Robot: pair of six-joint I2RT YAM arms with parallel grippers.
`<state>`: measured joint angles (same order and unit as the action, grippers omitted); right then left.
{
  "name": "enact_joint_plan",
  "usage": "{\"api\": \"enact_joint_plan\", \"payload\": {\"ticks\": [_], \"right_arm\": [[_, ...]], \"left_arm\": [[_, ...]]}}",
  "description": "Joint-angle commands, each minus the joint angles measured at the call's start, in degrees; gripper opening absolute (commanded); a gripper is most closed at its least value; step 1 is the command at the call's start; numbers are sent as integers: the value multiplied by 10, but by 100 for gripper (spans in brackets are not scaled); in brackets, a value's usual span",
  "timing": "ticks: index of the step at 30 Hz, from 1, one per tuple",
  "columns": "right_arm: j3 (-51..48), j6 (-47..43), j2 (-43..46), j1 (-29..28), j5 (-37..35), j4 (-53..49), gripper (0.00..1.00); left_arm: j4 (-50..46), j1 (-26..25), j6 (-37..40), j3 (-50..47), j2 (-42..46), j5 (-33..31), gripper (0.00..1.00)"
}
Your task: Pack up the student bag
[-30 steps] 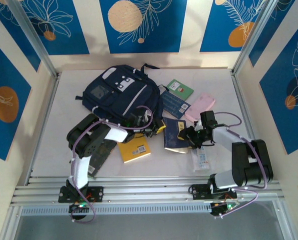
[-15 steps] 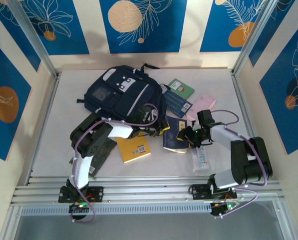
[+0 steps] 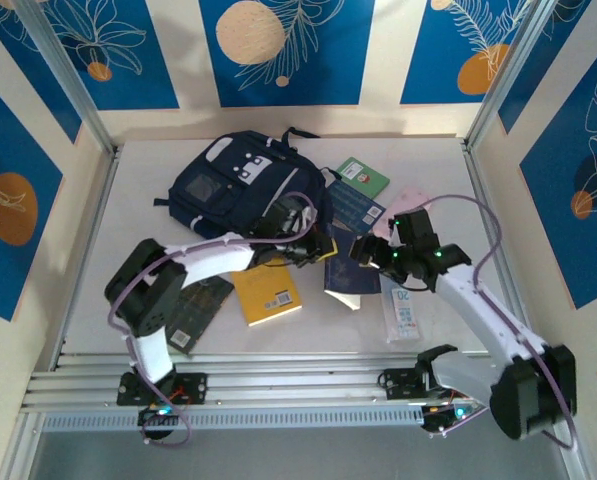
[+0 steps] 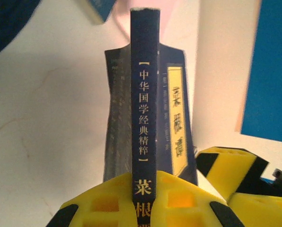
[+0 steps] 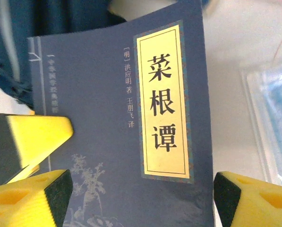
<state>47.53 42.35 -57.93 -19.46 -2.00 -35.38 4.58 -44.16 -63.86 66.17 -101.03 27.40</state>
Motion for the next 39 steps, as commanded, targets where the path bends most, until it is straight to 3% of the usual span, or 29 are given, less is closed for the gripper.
{"api": "enact_joint_plan", "payload": {"ticks": [1, 3, 7, 11, 14, 17, 19, 26, 34, 39], "right_arm": [[67, -2, 54, -24, -95, -77, 80], [93, -8, 69, -32, -106, -86, 79], [132, -14, 80, -32, -43, -69, 76], [139, 27, 86, -29, 65, -2, 75], [115, 96, 87, -19, 169, 100, 82], [78, 196, 80, -21, 219, 225, 88], [69, 251, 63, -32, 234, 283, 89], [36, 385, -8, -102, 204, 485, 96], [50, 414, -69, -175, 135, 533, 94], [28, 417, -77, -183, 96, 567, 91]], "left_arm": [[-48, -5, 41, 34, 61, -15, 0], [-55, -5, 47, 38, 90, -21, 0], [-77, -3, 70, 57, 143, -50, 0], [-68, -1, 73, 39, 219, -159, 0], [8, -2, 45, -28, 292, -279, 0], [68, 3, 14, -65, 337, -371, 0], [71, 8, 6, -53, 342, -391, 0], [96, 20, -45, -25, 327, -406, 0], [110, 21, -70, -9, 320, -413, 0], [106, 21, -70, -2, 325, -413, 0]]}}
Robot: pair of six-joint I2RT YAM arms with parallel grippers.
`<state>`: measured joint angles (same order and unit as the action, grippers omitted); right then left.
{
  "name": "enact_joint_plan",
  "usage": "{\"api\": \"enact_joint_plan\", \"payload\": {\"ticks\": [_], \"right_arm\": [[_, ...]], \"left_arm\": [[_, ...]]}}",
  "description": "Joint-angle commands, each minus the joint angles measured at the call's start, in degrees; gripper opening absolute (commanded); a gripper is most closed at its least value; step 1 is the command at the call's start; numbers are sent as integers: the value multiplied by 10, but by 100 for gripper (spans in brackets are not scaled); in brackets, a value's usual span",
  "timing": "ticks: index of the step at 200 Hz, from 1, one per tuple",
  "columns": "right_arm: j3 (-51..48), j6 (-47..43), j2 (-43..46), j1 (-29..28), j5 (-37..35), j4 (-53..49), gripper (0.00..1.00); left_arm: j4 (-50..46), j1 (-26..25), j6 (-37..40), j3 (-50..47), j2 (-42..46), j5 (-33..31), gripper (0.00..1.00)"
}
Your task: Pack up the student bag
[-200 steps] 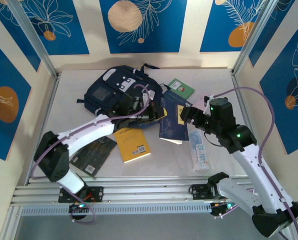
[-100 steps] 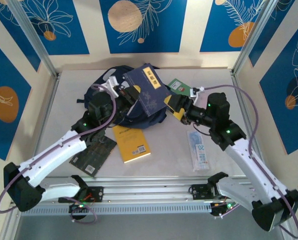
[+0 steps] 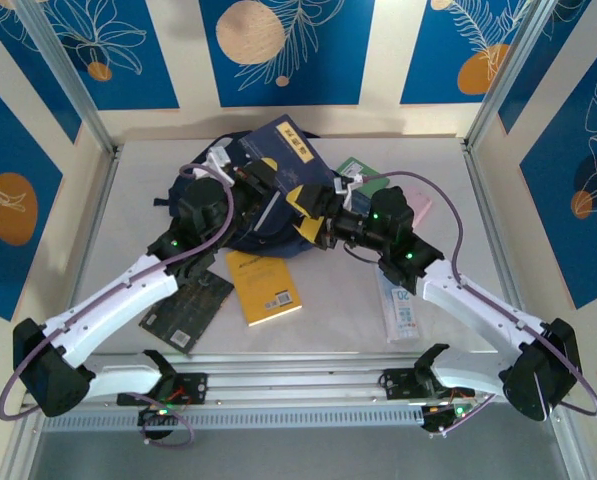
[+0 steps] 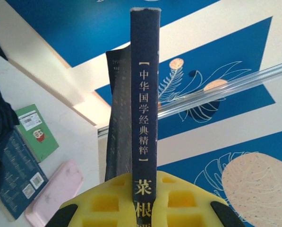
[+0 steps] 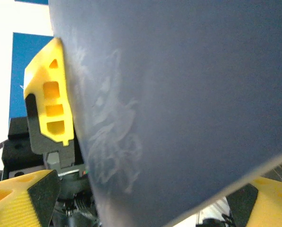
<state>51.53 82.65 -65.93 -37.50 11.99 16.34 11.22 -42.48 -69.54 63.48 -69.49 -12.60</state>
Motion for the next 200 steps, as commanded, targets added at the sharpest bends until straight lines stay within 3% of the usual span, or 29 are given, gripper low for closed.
{"api": "enact_joint_plan", "payload": {"ticks": [1, 24, 68, 89, 114, 140, 175, 200], "right_arm": [[-14, 15, 2, 0, -56, 54, 90], [-12, 12, -5, 11, -93, 72, 84], [-11, 40, -31, 33, -99, 146, 57], [-2, 29, -29, 36, -105, 137, 44], [15, -7, -19, 38, -117, 104, 41], [24, -18, -18, 37, -123, 86, 29], [26, -23, -20, 37, -124, 65, 4], [19, -46, 1, 51, -133, 8, 0]], "left_arm": [[39, 4, -16, 23, 12, -12, 0], [37, 4, -22, 13, 17, -11, 0], [31, 4, -34, -13, 25, -18, 0], [22, 4, -31, -23, 28, -27, 0], [19, 4, -39, -40, 27, -34, 0], [17, 3, -47, -43, 14, -27, 0], [11, 2, -45, -43, 2, -20, 0], [-44, 3, 6, -21, -2, -14, 24]]}}
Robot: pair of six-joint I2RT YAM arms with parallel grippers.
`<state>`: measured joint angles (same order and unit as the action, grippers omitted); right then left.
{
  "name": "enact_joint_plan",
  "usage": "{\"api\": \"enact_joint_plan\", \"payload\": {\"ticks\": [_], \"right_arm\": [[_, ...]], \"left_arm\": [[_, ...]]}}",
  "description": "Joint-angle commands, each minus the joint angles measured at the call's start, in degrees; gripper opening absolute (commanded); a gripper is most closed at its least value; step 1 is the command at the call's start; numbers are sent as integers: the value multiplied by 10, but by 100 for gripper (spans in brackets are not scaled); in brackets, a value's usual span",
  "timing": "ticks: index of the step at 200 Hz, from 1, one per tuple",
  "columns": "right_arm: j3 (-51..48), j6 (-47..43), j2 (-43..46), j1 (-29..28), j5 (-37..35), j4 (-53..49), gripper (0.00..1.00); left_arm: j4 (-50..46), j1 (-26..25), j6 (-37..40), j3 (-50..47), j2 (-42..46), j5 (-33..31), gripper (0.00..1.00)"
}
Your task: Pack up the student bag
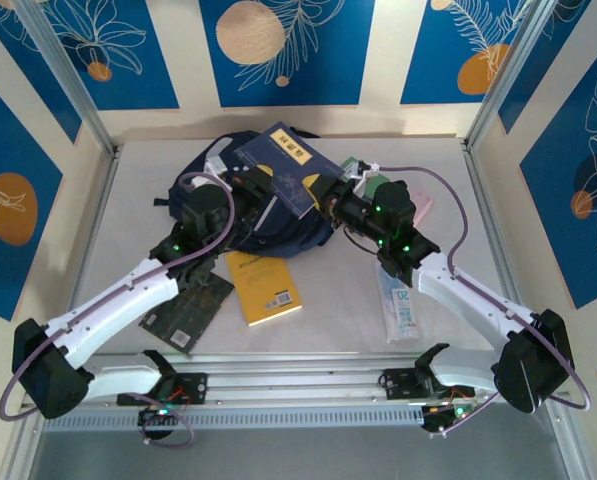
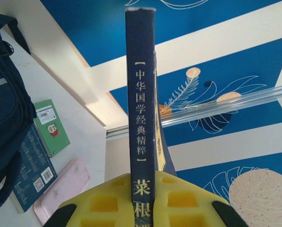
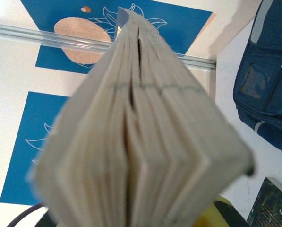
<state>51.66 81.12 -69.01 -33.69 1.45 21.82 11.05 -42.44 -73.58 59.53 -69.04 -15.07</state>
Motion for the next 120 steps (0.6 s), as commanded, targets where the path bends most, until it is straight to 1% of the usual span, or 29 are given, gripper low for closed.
{"api": "enact_joint_plan", "payload": {"ticks": [1, 8, 15, 20, 31, 36, 40, 50, 63, 77, 88, 101, 111, 120], "right_arm": [[17, -32, 33, 14, -28, -50, 0], [12, -43, 45, 22, -33, -73, 0], [14, -58, 58, 31, -40, -119, 0], [17, -70, 68, 38, -45, -158, 0], [16, -109, 90, 54, -59, -223, 0], [17, -123, 101, 61, -70, -257, 0], [18, -135, 108, 69, -78, -287, 0], [17, -164, 126, 92, -87, -344, 0], [6, -198, 150, 130, -77, -387, 0], [-7, -229, 174, 172, -56, -417, 0], [-12, -259, 188, 197, -31, -433, 0], [-15, -296, 200, 214, -9, -448, 0], [-14, -312, 212, 213, -31, -471, 0], [-20, -337, 226, 205, -41, -472, 0]], "left_arm": [[-47, 2, 51, 20, -8, 12, 24], [-70, 2, 78, 32, -11, 15, 32], [-101, 2, 117, 49, -19, 18, 40], [-129, 2, 148, 65, -28, 19, 42], [-232, 4, 195, 114, -64, 10, 45], [-267, 7, 209, 134, -83, 14, 51], [-284, 11, 222, 144, -98, 27, 53], [-302, 24, 261, 167, -138, 77, 55], [-336, 38, 299, 200, -188, 117, 59], [-394, 53, 339, 249, -245, 140, 60], [-415, 65, 384, 276, -279, 157, 60], [-431, 83, 441, 307, -314, 179, 60], [-457, 99, 475, 344, -347, 193, 61], [-487, 113, 499, 385, -381, 200, 62]]}}
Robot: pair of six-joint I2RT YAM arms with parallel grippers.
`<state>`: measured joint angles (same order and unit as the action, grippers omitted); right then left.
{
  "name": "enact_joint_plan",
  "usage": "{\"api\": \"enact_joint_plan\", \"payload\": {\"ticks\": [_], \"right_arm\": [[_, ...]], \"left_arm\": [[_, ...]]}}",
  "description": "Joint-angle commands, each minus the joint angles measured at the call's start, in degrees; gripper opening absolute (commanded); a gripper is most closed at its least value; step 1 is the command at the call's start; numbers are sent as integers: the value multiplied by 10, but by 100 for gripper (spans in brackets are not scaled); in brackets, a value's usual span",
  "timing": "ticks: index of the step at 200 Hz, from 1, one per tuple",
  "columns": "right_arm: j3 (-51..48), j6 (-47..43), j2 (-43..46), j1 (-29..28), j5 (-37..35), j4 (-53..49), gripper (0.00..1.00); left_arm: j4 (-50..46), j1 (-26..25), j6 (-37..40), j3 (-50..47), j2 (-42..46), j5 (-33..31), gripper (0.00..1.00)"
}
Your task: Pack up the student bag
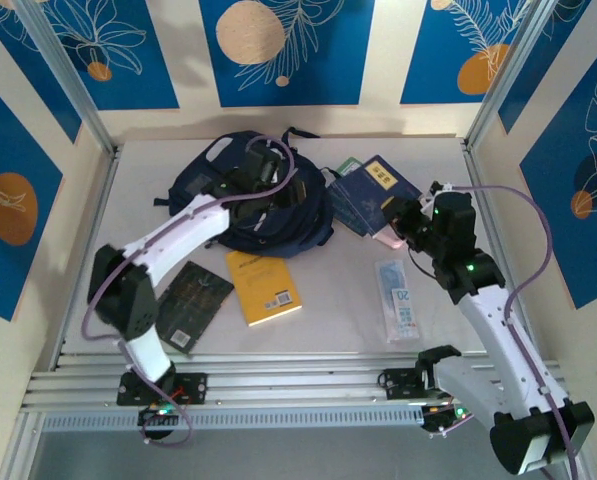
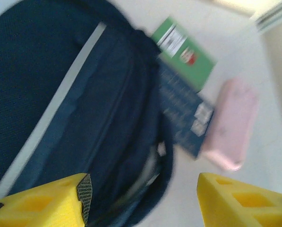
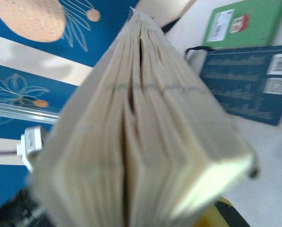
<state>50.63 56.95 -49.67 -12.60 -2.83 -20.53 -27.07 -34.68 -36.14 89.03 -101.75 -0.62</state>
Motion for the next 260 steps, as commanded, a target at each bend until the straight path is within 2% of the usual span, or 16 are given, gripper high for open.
{"api": "enact_joint_plan", "payload": {"ticks": [1, 13, 25, 37, 42, 72, 98, 114, 142, 161, 168, 195, 226, 260], "right_arm": [[-10, -99, 33, -6, 1, -48, 0], [-19, -130, 50, -19, -3, -44, 0], [-30, -160, 59, -25, 26, -33, 0], [-28, -172, 58, -28, 40, -46, 0], [-30, -175, 59, -28, 44, -49, 0], [-44, -175, 82, -26, 67, -52, 0], [-34, -180, 89, -25, 82, -65, 0], [-27, -187, 89, -26, 79, -75, 0], [-29, -193, 83, -22, 71, -77, 0], [-32, -189, 77, -20, 74, -71, 0], [-34, -187, 75, -19, 76, -67, 0], [-40, -181, 70, -18, 74, -62, 0], [-32, -177, 50, -18, 68, -73, 0], [-24, -171, 16, -18, 79, -71, 0]], "left_arm": [[-111, 37, 128, 94, -59, 57, 62], [-136, 57, 154, 143, -104, 95, 63], [-150, 72, 176, 182, -147, 141, 64], [-136, 87, 194, 204, -181, 213, 64], [-130, 93, 197, 213, -193, 230, 68], [-138, 121, 212, 279, -252, 225, 67], [-191, 129, 235, 361, -317, 265, 63], [-192, 130, 236, 367, -333, 302, 59], [-164, 129, 225, 343, -339, 364, 47], [-171, 130, 231, 338, -343, 364, 39], [-174, 130, 235, 336, -343, 362, 33], [-189, 137, 242, 345, -344, 359, 0], [-201, 153, 237, 363, -303, 339, 0], [-267, 174, 227, 442, -279, 328, 0]]}}
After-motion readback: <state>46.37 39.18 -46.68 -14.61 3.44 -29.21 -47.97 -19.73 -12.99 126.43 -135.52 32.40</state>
